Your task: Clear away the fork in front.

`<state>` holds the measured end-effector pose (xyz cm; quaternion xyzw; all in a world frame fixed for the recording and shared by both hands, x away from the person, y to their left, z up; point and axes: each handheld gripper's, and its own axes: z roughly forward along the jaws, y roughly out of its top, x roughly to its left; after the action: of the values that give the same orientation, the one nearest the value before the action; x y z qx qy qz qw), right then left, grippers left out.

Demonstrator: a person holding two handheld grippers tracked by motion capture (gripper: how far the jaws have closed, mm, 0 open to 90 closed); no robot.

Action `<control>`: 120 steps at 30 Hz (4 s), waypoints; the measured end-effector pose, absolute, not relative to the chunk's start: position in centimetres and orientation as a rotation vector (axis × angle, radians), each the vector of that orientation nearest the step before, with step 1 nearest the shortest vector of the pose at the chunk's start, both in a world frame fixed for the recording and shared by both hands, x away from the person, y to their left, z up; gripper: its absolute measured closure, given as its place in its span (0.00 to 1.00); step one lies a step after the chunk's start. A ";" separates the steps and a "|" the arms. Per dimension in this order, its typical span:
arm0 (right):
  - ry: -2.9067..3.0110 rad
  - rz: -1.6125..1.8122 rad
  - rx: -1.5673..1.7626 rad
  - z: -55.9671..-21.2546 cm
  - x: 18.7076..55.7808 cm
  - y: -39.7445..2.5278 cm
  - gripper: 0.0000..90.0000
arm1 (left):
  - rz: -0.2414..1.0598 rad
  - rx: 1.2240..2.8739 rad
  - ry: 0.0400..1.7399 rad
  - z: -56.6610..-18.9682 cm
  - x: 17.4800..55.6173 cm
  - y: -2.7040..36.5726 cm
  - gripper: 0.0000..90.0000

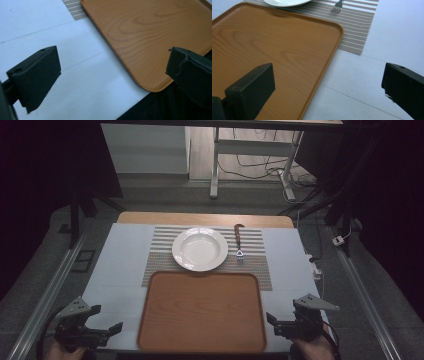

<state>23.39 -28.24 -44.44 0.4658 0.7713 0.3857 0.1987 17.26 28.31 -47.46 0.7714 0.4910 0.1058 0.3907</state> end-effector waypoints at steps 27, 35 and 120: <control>2.231 1.057 1.324 -44.7 24.2 -27.7 0.00 | 0.276 2.005 1.227 -47.5 17.3 28.2 0.00; 2.249 1.033 1.301 -44.7 24.2 -27.6 0.00 | 0.269 1.991 1.210 -47.4 17.3 28.3 0.00; 2.447 0.476 0.690 -46.4 34.5 -17.1 0.00 | 0.203 2.009 1.200 -47.7 17.7 28.3 0.00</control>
<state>34.52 -17.11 -46.36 0.2566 0.9099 0.1771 0.2738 17.68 28.28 -47.66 0.7891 0.4713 0.0797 0.3859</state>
